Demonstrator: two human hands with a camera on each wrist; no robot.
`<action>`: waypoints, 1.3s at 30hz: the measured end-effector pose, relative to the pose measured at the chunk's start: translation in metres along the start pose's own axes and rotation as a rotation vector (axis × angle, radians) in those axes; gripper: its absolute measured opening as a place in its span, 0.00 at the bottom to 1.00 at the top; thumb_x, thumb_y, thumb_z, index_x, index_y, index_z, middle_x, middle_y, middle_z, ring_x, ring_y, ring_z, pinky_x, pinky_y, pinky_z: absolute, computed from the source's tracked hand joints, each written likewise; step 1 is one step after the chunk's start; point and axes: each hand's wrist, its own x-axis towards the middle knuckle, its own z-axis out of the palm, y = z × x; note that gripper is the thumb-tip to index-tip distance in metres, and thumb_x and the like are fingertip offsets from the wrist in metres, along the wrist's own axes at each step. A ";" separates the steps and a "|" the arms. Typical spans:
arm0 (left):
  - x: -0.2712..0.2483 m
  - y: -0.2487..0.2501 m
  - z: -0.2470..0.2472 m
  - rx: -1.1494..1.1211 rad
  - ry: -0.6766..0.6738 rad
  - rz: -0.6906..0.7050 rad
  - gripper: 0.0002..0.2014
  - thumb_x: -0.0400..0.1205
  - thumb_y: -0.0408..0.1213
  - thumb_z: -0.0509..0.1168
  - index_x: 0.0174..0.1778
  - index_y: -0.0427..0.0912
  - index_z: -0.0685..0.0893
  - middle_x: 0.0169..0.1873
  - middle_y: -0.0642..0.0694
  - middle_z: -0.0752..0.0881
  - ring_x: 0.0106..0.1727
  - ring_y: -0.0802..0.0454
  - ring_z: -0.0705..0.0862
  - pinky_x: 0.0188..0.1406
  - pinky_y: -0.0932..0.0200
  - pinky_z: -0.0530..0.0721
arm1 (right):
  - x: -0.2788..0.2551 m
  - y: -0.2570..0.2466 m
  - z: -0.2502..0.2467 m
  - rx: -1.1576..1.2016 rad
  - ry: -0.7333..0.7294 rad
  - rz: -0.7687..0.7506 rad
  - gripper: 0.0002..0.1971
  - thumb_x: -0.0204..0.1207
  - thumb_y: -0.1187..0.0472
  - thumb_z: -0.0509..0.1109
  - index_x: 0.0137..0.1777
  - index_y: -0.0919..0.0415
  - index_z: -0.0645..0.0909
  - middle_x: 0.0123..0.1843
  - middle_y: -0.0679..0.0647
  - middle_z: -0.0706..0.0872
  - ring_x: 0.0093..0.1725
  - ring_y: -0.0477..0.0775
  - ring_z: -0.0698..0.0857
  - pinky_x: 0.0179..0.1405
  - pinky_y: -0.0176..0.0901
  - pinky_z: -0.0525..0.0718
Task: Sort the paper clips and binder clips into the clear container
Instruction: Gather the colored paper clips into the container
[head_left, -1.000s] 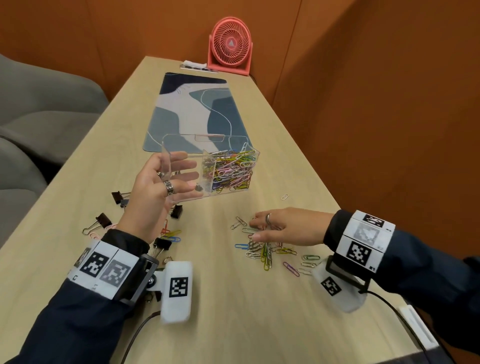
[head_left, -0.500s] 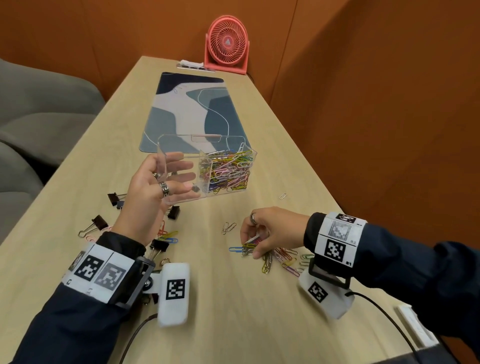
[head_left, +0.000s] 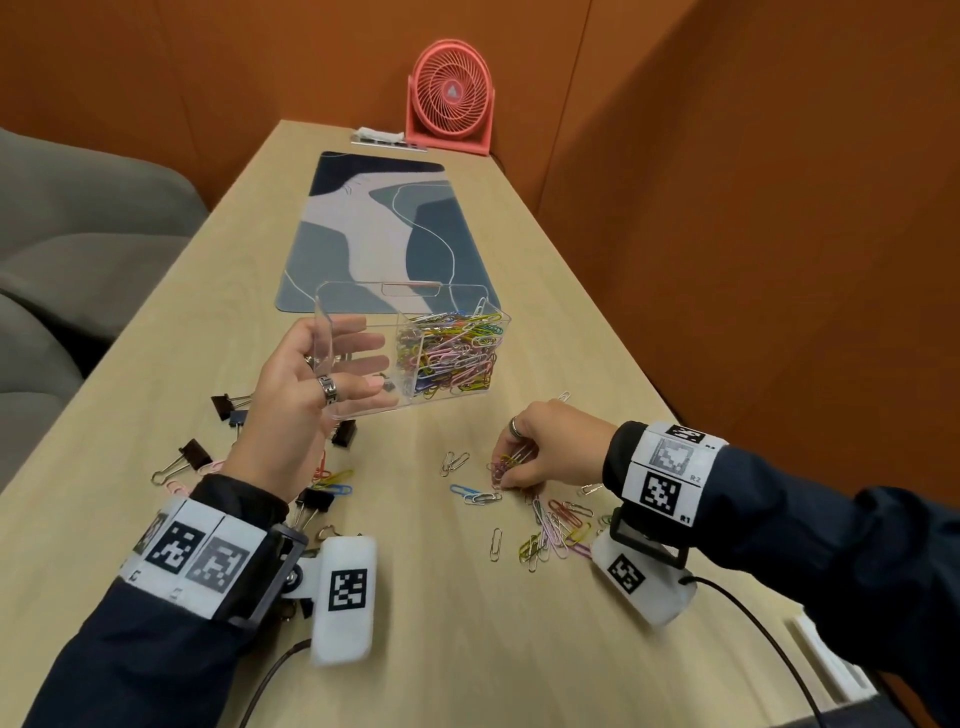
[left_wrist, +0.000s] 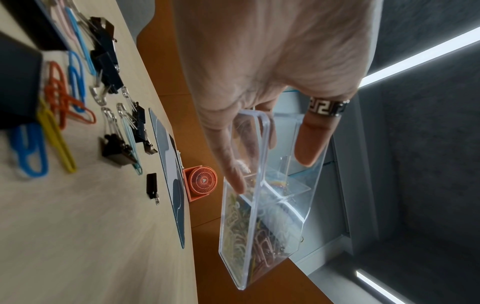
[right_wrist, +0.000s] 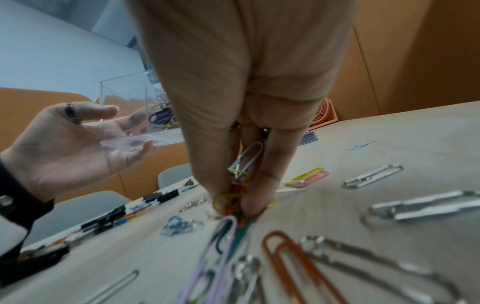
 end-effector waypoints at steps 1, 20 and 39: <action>0.000 0.000 0.000 0.000 0.000 0.000 0.22 0.61 0.25 0.66 0.52 0.43 0.79 0.51 0.43 0.85 0.54 0.45 0.87 0.39 0.53 0.89 | 0.000 0.002 -0.002 0.017 0.009 0.004 0.09 0.71 0.61 0.76 0.50 0.61 0.87 0.47 0.57 0.91 0.38 0.52 0.88 0.43 0.34 0.84; -0.001 -0.004 0.002 -0.002 -0.088 -0.046 0.24 0.60 0.24 0.66 0.53 0.43 0.81 0.47 0.45 0.88 0.53 0.43 0.87 0.39 0.50 0.89 | -0.007 -0.058 -0.112 0.309 0.465 -0.213 0.09 0.70 0.67 0.76 0.49 0.69 0.86 0.36 0.53 0.88 0.30 0.45 0.87 0.40 0.36 0.89; -0.003 -0.001 0.004 -0.031 -0.102 -0.031 0.25 0.60 0.23 0.65 0.54 0.42 0.81 0.48 0.43 0.87 0.53 0.41 0.86 0.42 0.47 0.90 | -0.011 -0.052 -0.081 0.050 0.467 -0.240 0.07 0.74 0.62 0.72 0.49 0.57 0.89 0.42 0.47 0.86 0.37 0.37 0.81 0.36 0.18 0.77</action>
